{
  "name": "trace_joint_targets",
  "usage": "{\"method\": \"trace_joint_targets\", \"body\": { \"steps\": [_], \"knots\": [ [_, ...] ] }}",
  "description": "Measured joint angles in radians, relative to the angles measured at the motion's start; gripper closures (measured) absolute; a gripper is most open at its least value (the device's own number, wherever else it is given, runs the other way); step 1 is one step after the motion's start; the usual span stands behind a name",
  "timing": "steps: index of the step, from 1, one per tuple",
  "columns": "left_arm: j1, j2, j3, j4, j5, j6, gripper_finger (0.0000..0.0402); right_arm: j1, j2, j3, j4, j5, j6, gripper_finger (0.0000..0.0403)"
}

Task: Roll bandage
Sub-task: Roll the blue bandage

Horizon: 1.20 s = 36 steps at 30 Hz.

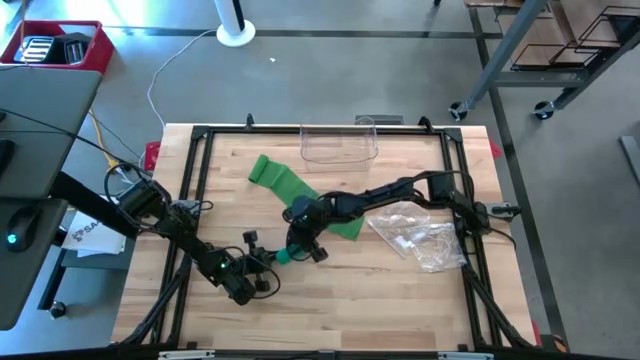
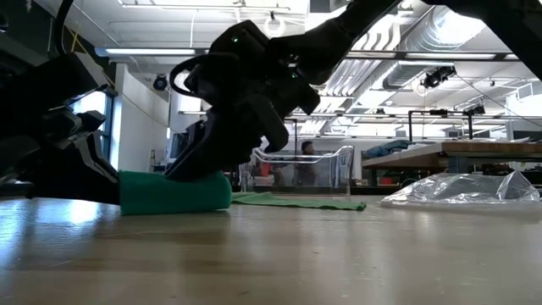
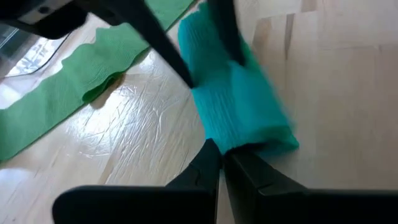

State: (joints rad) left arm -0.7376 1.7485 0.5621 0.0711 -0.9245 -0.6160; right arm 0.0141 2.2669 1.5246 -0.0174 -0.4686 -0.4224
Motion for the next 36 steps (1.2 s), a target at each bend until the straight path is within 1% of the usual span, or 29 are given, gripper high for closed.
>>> {"method": "trace_joint_targets", "body": {
  "steps": [10, 16, 18, 21, 26, 30, 36],
  "knots": [
    [0.0, 0.0, 0.0, -0.005, 0.002, -0.019, 0.039, 0.02, 0.001, 0.0, 0.008, 0.0, 0.046, 0.0284],
    [0.0, 0.0, 0.0, -0.006, 0.003, -0.027, 0.039, 0.044, 0.001, 0.0, 0.007, 0.014, 0.029, 0.0284],
    [0.0, 0.0, 0.0, -0.006, 0.005, -0.028, 0.039, 0.053, 0.001, 0.0, 0.008, 0.046, 0.029, 0.0284],
    [0.0, 0.0, 0.0, -0.008, 0.011, -0.034, 0.039, 0.068, -0.004, 0.0, 0.006, 0.121, 0.018, 0.0284],
    [0.0, -0.001, 0.002, -0.025, 0.021, -0.088, 0.039, 0.092, -0.043, 0.0, -0.007, 0.226, -0.006, 0.0284],
    [0.0, -0.002, 0.002, -0.027, 0.023, -0.098, 0.039, 0.11, -0.072, 0.0, -0.026, 0.258, -0.031, 0.0284],
    [0.0, -0.002, 0.002, -0.027, 0.024, -0.099, 0.039, 0.114, -0.049, -0.001, -0.032, 0.269, -0.028, 0.0284]
  ]
}}
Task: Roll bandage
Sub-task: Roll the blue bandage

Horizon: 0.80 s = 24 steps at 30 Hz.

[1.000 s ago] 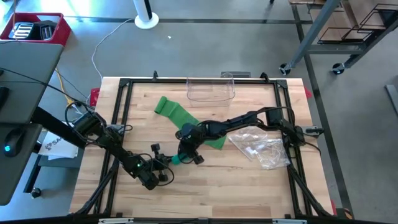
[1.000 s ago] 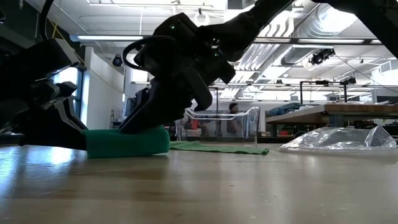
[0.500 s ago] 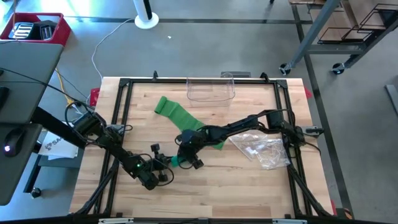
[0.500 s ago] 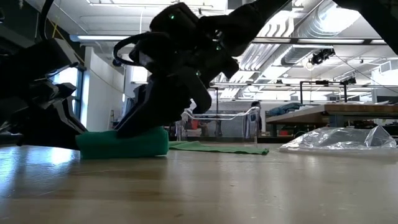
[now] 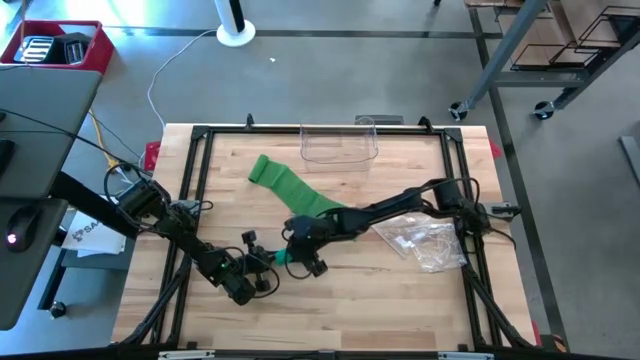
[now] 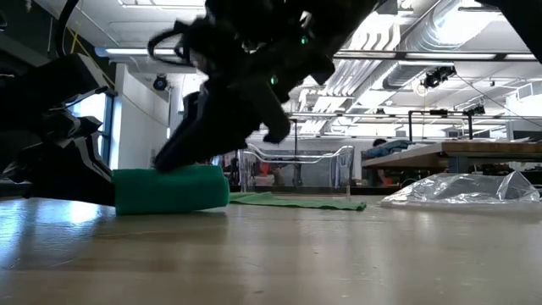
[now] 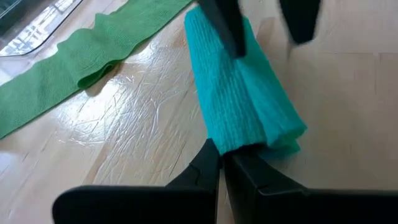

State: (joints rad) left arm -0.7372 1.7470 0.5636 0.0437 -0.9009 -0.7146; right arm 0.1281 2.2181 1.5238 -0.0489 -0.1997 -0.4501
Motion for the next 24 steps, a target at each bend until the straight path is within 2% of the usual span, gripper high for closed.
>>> {"method": "trace_joint_targets", "body": {
  "steps": [5, 9, 12, 17, 24],
  "knots": [
    [0.0, 0.0, 0.0, 0.0, 0.002, -0.002, 0.039, 0.008, 0.019, 0.0, -0.003, 0.058, 0.004, 0.0297],
    [0.0, 0.0, 0.0, -0.001, 0.005, -0.008, 0.039, 0.026, 0.019, 0.0, 0.001, 0.169, 0.001, 0.0349],
    [0.0, 0.0, 0.0, -0.002, 0.005, -0.008, 0.039, 0.034, 0.019, 0.0, 0.001, 0.179, -0.003, 0.0393],
    [0.0, 0.0, 0.0, -0.027, 0.007, -0.043, 0.039, 0.058, -0.004, 0.0, -0.025, 0.214, 0.002, 0.0391],
    [0.002, -0.001, 0.0, -0.044, 0.02, -0.061, 0.0392, 0.083, -0.103, -0.001, -0.006, 0.226, -0.03, 0.0401]
  ]
}}
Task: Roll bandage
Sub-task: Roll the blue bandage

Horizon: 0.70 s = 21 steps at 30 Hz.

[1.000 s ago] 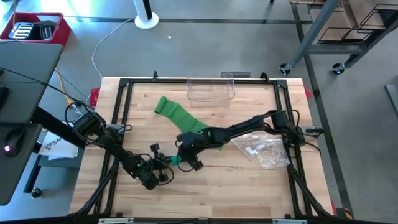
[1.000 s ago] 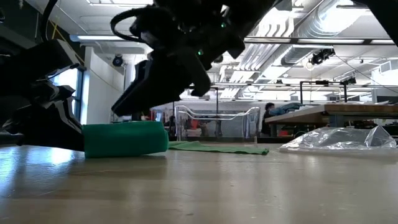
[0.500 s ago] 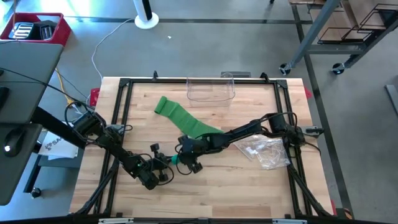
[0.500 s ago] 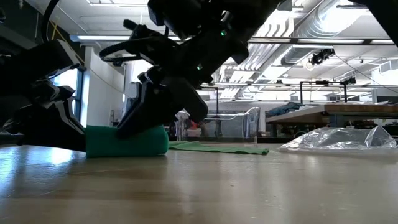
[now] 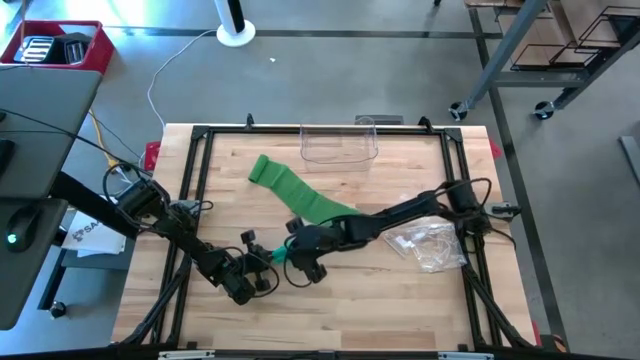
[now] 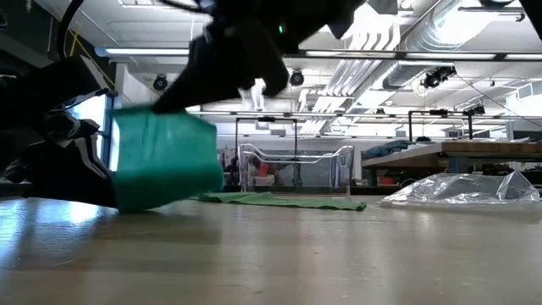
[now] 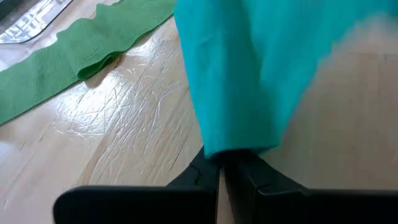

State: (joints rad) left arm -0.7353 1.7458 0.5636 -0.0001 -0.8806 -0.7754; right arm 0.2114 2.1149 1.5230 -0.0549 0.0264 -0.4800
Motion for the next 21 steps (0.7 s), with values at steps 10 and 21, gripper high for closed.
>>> {"method": "trace_joint_targets", "body": {
  "steps": [10, 21],
  "knots": [
    [0.0, 0.002, -0.001, 0.034, -0.005, 0.049, 0.04, -0.065, 0.008, 0.0, 0.038, -0.041, 0.068, 0.0402],
    [0.023, 0.004, 0.025, 0.056, 0.011, 0.117, 0.0401, -0.089, 0.089, 0.0, 0.115, -0.164, 0.079, 0.0402]
  ]
}}
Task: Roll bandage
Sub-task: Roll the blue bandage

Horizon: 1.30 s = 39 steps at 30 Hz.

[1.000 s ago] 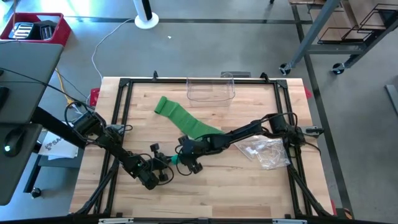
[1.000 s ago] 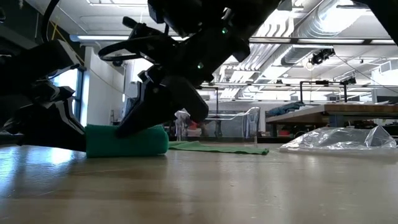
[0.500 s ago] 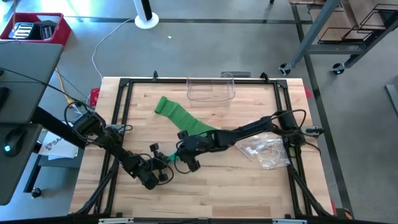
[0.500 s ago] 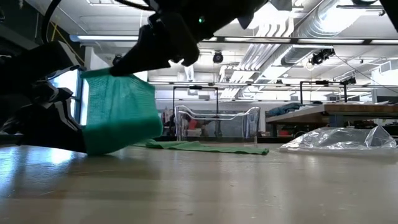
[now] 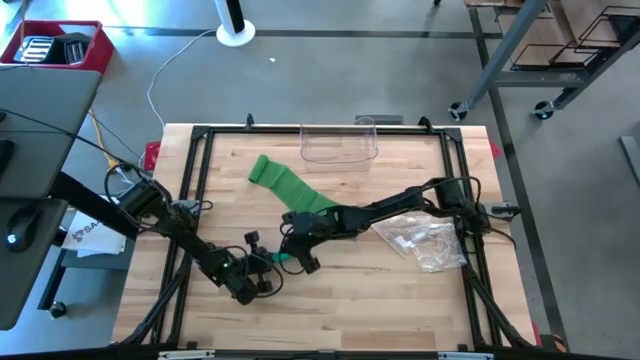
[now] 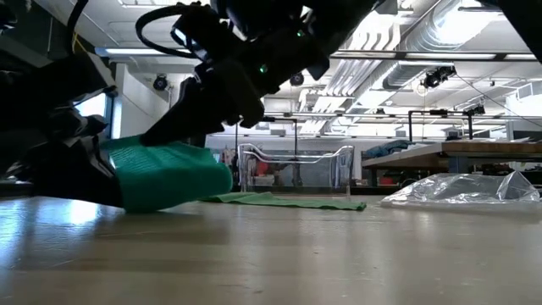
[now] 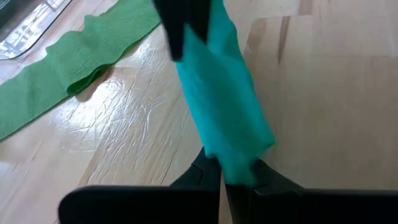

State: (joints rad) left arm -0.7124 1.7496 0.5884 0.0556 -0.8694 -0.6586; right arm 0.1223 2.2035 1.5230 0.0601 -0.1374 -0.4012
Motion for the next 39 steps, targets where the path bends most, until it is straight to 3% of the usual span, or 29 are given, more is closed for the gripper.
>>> {"method": "trace_joint_targets", "body": {
  "steps": [12, 20, 29, 33, 39],
  "knots": [
    [0.006, 0.0, 0.002, -0.003, 0.002, -0.036, 0.0401, 0.046, -0.035, 0.0, -0.115, -0.095, 0.0, 0.0402],
    [0.006, 0.0, 0.002, 0.023, 0.013, -0.003, 0.0401, 0.026, -0.034, 0.0, -0.059, 0.193, 0.031, 0.0402],
    [0.015, 0.0, 0.002, 0.076, 0.021, 0.068, 0.0401, -0.046, 0.01, 0.0, -0.052, 0.064, 0.087, 0.0402],
    [0.026, 0.0, 0.002, 0.077, 0.03, 0.072, 0.0401, -0.051, 0.047, 0.0, -0.045, 0.057, 0.058, 0.0401],
    [0.032, -0.002, 0.002, 0.079, 0.057, 0.08, 0.0401, -0.05, 0.052, 0.0, -0.048, 0.052, 0.079, 0.0347]
  ]
}}
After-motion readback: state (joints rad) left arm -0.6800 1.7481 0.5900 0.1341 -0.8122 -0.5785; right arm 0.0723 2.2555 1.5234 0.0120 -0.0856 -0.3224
